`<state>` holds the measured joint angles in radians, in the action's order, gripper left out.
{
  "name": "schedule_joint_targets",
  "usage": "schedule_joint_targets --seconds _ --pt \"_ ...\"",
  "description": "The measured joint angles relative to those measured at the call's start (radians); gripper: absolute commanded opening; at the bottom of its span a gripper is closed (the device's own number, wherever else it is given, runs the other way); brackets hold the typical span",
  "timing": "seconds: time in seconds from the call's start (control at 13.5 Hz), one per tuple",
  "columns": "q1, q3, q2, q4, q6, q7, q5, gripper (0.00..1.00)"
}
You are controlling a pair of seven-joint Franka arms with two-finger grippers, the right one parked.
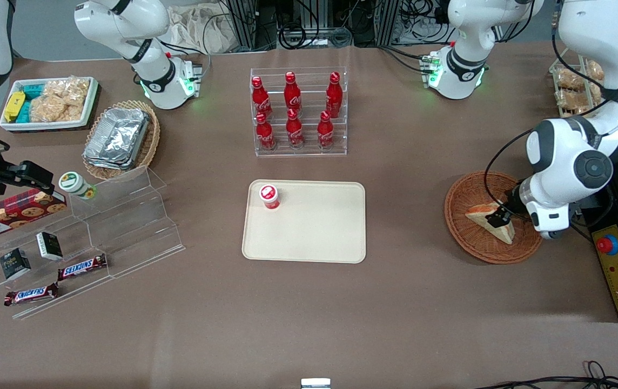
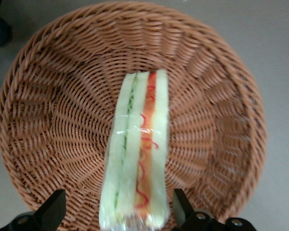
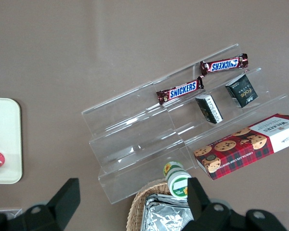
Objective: Place sandwich from basket to tray
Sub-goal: 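Close the left gripper on the sandwich and lift it from the basket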
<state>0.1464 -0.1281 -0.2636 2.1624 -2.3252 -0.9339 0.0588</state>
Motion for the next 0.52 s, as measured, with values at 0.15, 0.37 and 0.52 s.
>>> schedule_joint_targets --seconds 0.15,0.37,0.52 --pt "0.0 0.008 -0.03 0.0 -0.022 -0.035 0.002 1.0" --pt "0.0 0.008 -0.061 -0.001 -0.058 -0.059 0.002 0.0" --pt "-0.001 0.008 -0.071 -0.01 -0.064 -0.071 0.003 0.0"
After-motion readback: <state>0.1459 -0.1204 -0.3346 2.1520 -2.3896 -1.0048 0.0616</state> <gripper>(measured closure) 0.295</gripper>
